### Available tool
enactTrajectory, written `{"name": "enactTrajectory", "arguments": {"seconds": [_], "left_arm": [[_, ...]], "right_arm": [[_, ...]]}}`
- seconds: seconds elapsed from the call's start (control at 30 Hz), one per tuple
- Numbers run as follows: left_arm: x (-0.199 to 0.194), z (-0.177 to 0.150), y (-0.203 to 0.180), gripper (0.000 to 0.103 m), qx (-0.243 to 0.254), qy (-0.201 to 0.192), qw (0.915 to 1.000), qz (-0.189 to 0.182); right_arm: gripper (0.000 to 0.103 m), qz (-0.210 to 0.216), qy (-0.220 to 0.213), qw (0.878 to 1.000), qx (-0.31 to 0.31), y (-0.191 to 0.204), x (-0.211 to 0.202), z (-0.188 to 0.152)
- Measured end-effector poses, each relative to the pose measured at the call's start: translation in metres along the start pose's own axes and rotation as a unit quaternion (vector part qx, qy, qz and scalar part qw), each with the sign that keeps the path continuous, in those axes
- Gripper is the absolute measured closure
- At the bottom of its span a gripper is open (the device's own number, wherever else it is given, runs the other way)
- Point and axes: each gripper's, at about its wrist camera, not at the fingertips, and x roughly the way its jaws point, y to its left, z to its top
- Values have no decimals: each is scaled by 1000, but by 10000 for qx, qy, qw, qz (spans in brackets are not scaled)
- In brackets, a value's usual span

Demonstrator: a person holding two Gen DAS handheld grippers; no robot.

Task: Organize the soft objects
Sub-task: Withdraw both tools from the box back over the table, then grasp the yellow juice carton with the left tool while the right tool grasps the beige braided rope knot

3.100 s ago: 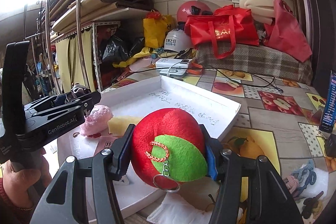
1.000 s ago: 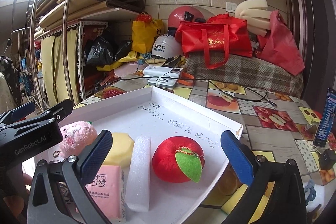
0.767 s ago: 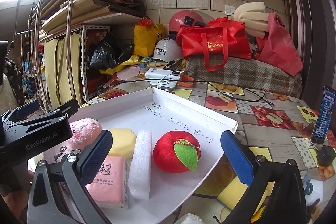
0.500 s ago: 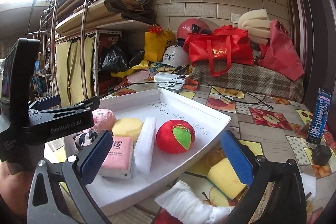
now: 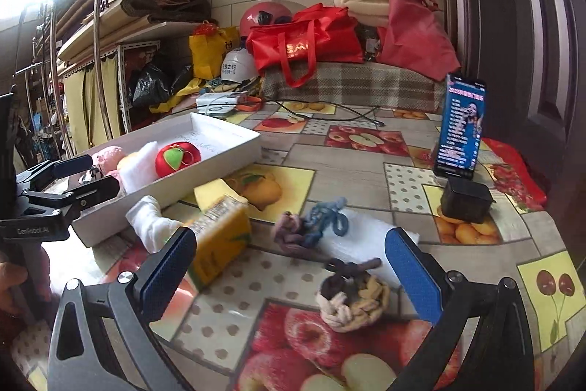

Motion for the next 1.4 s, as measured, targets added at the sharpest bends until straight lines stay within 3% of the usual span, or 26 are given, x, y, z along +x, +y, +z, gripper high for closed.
{"name": "enactTrajectory", "arguments": {"seconds": [0.1, 0.23, 0.43, 0.57, 0.7, 0.77, 0.8, 0.97, 1.1, 1.17, 1.4], "left_arm": [[9, 2, -35, 0, 392, 195, 9988, -206], [26, 6, -63, 0, 558, 461, 9969, -315], [56, 13, -75, 0, 556, 813, 9948, -257], [73, 15, -78, 2, 579, 1049, 9926, -214], [80, 15, -81, 13, 599, 1184, 9907, -300], [81, 14, -83, 31, 654, 1207, 9902, -243], [81, 14, -83, 34, 669, 1201, 9901, -265], [78, 14, -84, 65, 722, 1137, 9902, -367], [72, 15, -86, 70, 775, 995, 9912, -396], [66, 16, -87, 77, 799, 845, 9926, -363], [45, 18, -86, 77, 802, 273, 9963, -134]], "right_arm": [[0, -118, 486, 9985, 213, -26, 5, -8], [0, 40, 1012, 9931, 593, -45, 17, -16], [0, 234, 1420, 9894, 174, -25, 33, -18], [15, 182, 1748, 9844, 61, -20, 51, -18], [31, 152, 1682, 9856, -43, -17, 48, -17], [45, 228, 1647, 9859, -166, -13, 46, -17], [53, 220, 1635, 9860, -240, -10, 46, -17], [64, 262, 1601, 9860, -371, -6, 46, -15], [66, 266, 1440, 9887, -332, -6, 40, -13], [66, 253, 1229, 9915, -342, -6, 32, -11], [66, 5, 367, 9989, -276, -9, 3, -6]]}}
